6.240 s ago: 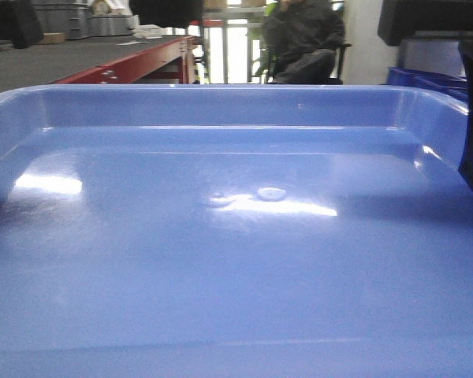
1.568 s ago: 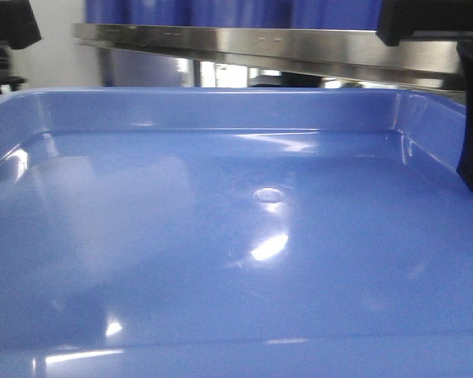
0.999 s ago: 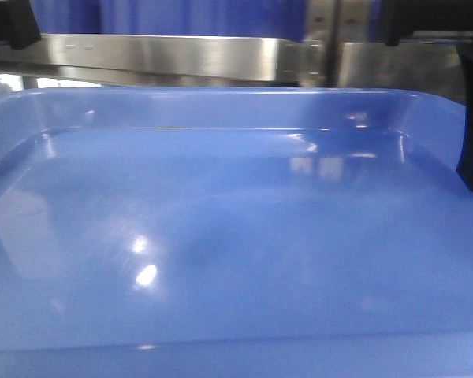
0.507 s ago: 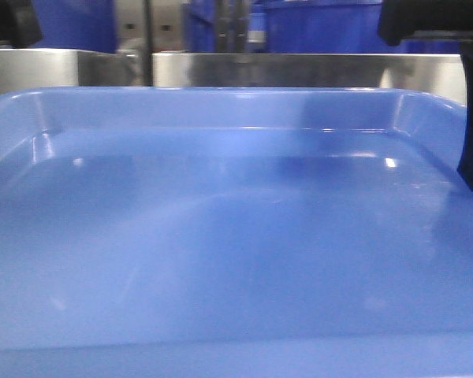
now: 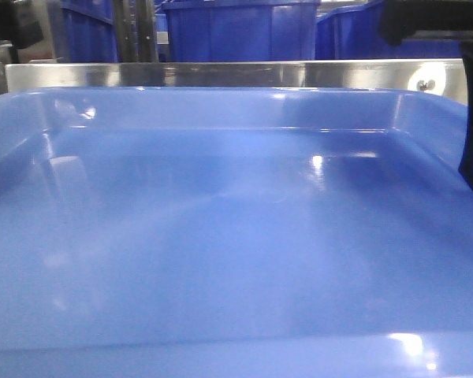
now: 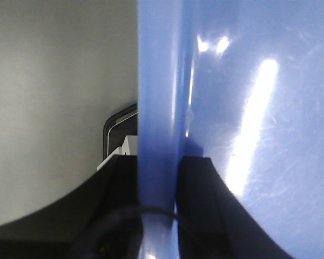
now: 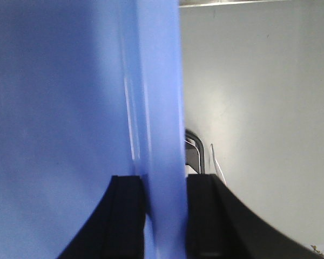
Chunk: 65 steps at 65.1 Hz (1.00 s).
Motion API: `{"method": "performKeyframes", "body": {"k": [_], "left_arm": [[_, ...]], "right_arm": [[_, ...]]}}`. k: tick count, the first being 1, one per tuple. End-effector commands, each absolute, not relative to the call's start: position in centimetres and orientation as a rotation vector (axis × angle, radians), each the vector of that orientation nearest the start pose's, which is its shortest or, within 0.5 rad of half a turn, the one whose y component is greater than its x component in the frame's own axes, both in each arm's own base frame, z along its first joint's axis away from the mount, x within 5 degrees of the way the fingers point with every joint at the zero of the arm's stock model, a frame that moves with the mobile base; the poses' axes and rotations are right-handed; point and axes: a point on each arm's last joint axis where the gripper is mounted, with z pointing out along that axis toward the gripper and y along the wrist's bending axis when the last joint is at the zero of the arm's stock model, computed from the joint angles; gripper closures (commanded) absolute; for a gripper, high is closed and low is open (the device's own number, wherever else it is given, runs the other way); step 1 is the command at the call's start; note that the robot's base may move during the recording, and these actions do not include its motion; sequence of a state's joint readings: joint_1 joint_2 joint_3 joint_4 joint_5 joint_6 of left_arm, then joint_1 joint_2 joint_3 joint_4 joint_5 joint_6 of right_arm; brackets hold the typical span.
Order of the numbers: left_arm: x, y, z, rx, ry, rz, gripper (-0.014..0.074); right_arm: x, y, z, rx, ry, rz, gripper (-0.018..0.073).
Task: Grab blue tray and place on right shelf
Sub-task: 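Hold the tray while the base drives up to the metal shelf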
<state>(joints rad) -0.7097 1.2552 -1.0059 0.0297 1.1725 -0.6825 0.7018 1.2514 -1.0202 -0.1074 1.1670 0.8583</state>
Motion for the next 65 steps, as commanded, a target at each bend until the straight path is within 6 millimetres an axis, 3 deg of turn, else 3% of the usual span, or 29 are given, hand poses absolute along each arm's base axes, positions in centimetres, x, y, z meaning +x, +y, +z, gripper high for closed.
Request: {"method": "performKeyframes", "body": {"k": [1,65], "left_arm": [[16.82,-14.14,30.65,0.056,2.901,-0.218,0.0562],[16.84,-14.12,30.65,0.058,2.899,-0.214,0.0562]], "right_arm": [[17.72,13.43,31.69,0.186,2.795,0.207,0.0294],[17.72,13.43,31.69,0.186,2.795,0.207,0.0294]]}}
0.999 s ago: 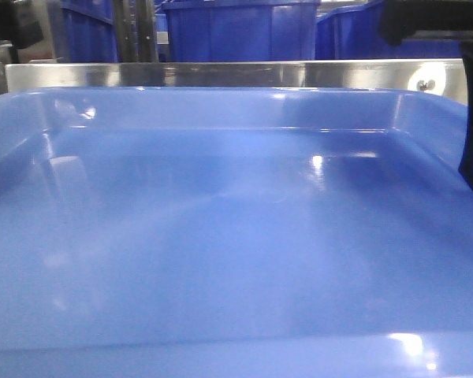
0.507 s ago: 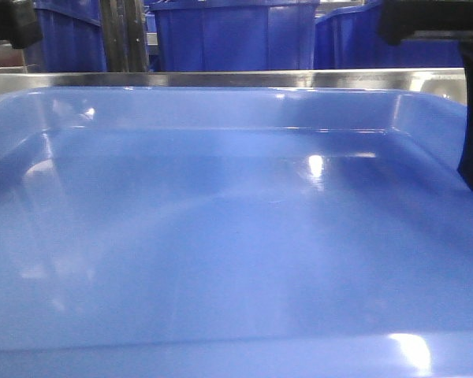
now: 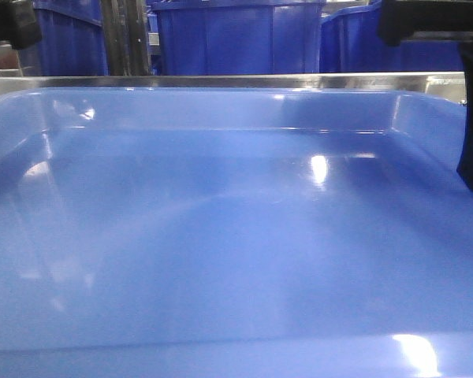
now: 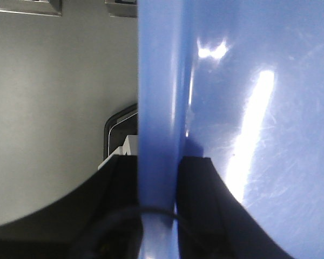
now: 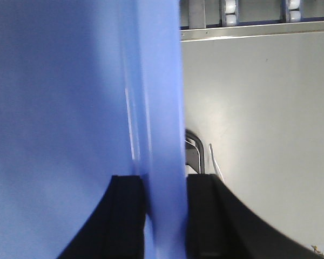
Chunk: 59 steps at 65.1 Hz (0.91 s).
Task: Grab blue tray and place on right shelf
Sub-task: 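Hold the tray while the base drives up to the metal shelf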
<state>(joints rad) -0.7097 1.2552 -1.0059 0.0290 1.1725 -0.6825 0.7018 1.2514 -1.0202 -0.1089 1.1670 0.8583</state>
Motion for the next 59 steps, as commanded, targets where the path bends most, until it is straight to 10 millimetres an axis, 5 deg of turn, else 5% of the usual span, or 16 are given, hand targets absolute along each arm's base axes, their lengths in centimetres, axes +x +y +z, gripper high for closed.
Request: {"method": "performKeyframes", "body": {"k": [1,59], "left_arm": [[16.84,-14.12,30.65,0.058,2.899,-0.214,0.0562],[16.84,-14.12,30.65,0.058,2.899,-0.214,0.0562]], "right_arm": [[17.72,13.43,31.69,0.186,2.795,0.207,0.0294],[17.74,13.46,31.70,0.185,2.792,0.210,0.0294]]}}
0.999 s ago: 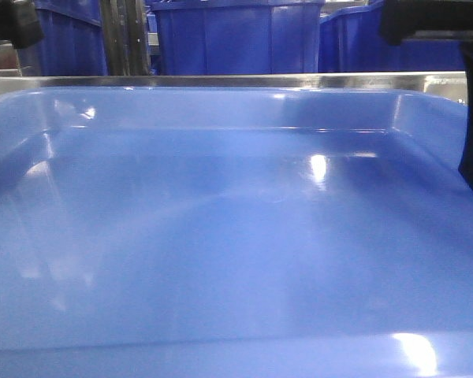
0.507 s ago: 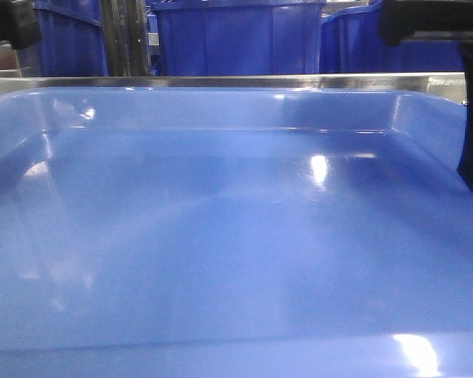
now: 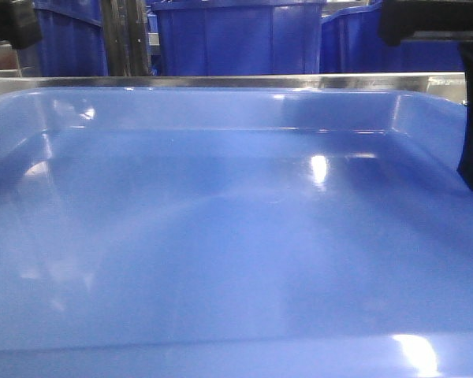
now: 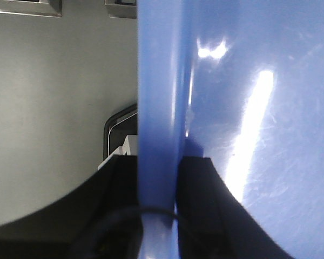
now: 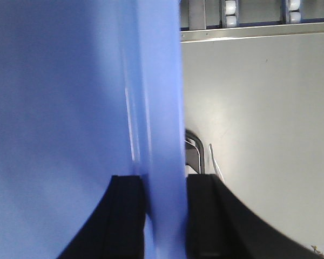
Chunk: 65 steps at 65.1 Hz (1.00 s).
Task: Grab blue tray and place on right shelf
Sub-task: 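Hold the tray while the base drives up to the metal shelf, then raise the tray and lower it onto the upper shelf level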
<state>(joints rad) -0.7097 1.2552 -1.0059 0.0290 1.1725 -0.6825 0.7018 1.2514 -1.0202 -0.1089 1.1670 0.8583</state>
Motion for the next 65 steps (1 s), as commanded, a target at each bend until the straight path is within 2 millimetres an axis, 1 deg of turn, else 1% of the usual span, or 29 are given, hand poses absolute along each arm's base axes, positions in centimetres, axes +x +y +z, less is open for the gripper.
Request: {"method": "performKeyframes", "body": {"k": [1,34,41,48,56,60,65], "left_arm": [[16.8,-14.1,30.7,0.058,2.899,-0.214,0.0562],[16.9,-14.1,30.7,0.058,2.897,-0.217,0.0562],[17.1,-14.2,30.7,0.063,2.870,-0.224,0.0562],[17.4,-14.3,30.8,0.070,2.829,-0.239,0.0562],[17.7,-14.6,32.0,0.066,2.789,-0.284,0.0562],[17.8,-14.7,32.9,0.070,2.767,-0.304,0.0562],[18.1,-14.9,34.6,0.084,2.715,-0.337,0.0562]], "right_arm": [[17.8,13.5,31.7,0.185,2.790,0.213,0.0294],[17.8,13.5,31.7,0.185,2.788,0.216,0.0294],[17.8,13.5,31.7,0.184,2.784,0.221,0.0294],[18.2,13.7,31.9,0.171,2.739,0.253,0.0294],[18.4,13.9,32.7,0.163,2.715,0.279,0.0294],[18.4,13.9,33.7,0.150,2.700,0.290,0.0294],[18.6,14.0,35.4,0.119,2.659,0.317,0.0294]]}}
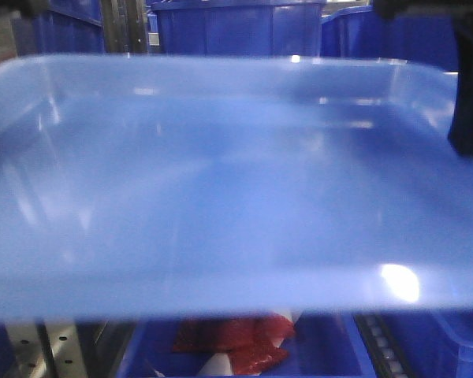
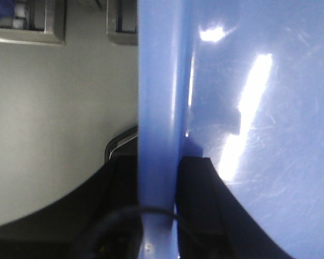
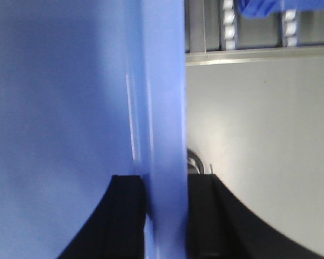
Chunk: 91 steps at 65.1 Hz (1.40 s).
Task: Grab blue tray and place on right shelf
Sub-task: 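Raise the tray and lower it onto the upper shelf level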
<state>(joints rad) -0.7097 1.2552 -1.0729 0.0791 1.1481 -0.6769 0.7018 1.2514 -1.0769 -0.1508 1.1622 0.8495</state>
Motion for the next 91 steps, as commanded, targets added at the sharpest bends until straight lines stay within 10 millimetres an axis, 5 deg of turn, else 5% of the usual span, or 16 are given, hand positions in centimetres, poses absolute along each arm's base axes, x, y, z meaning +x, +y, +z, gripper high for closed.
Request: {"method": "performKeyframes", "body": {"k": [1,19,48,67,91], "left_arm": [[18.2,-14.9,35.1,0.084,2.697,-0.348,0.0562],[21.0,-16.2,40.3,0.184,2.487,-0.353,0.0561],[30.7,-18.6,44.2,0.072,2.224,-0.335,0.0561],[34.6,-18.0,43.7,0.002,2.148,-0.392,0.0562],[37.9,-17.8,40.3,-0.044,2.207,-0.361,0.0561]], "right_arm": [[18.7,14.1,35.8,0.110,2.647,0.322,0.0294],[21.5,13.6,41.8,0.103,2.457,0.383,0.0294],[30.3,14.6,44.9,0.121,2.303,0.359,0.0294],[35.1,15.1,44.0,0.130,2.209,0.371,0.0294],[37.5,15.7,41.3,0.133,2.252,0.337,0.0294]]}}
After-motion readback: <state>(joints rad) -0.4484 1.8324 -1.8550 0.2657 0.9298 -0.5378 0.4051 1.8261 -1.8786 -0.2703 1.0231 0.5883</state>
